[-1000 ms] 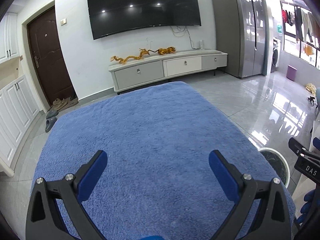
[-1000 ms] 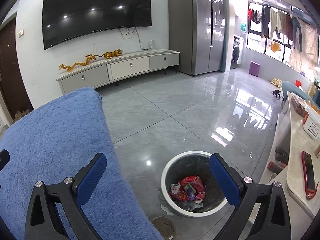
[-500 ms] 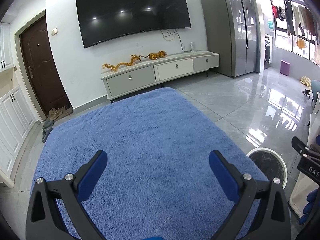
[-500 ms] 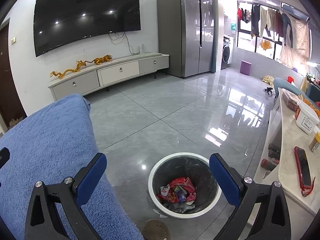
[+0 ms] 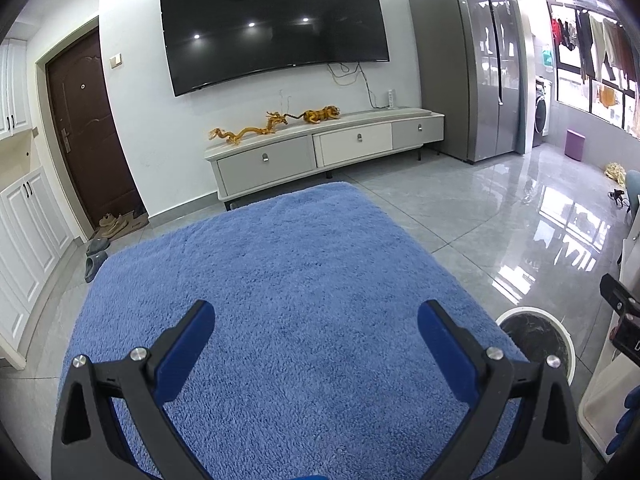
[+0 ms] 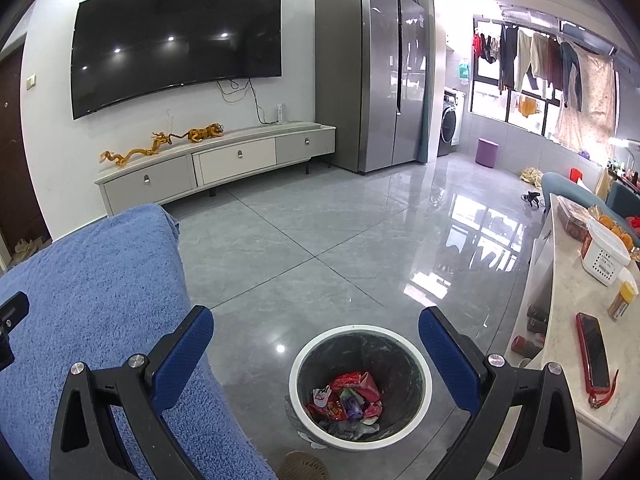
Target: Collect trash
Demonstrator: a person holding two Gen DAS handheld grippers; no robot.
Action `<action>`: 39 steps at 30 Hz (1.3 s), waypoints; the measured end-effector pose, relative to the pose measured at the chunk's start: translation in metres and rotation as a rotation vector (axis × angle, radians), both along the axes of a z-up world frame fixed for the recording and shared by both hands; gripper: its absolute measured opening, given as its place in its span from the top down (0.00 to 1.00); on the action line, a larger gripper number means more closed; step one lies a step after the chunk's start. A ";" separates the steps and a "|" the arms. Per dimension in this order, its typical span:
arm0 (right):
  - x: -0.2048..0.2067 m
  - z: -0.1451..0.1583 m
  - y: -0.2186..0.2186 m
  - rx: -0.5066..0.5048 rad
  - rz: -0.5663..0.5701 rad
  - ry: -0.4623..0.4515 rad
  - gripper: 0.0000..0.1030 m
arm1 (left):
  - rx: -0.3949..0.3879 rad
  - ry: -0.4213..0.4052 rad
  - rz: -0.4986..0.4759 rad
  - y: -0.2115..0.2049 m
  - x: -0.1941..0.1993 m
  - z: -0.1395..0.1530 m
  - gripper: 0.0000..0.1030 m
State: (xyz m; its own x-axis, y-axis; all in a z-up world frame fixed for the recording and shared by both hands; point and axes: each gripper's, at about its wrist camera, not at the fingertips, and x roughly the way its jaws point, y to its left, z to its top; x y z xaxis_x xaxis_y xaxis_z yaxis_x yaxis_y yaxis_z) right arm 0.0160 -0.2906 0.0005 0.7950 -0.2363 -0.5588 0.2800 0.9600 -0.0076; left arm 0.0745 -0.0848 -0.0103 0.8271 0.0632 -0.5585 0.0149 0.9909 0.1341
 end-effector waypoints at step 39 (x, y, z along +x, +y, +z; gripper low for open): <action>0.000 0.005 0.002 -0.020 0.002 -0.004 0.00 | -0.030 -0.017 0.010 0.011 -0.004 0.005 0.01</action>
State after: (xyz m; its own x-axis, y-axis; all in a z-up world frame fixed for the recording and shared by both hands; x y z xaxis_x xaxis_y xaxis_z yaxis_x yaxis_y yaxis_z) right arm 0.0162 -0.2883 0.0058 0.7979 -0.2456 -0.5505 0.2782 0.9602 -0.0252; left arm 0.0705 -0.0734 -0.0054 0.8362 0.0545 -0.5458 0.0031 0.9946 0.1040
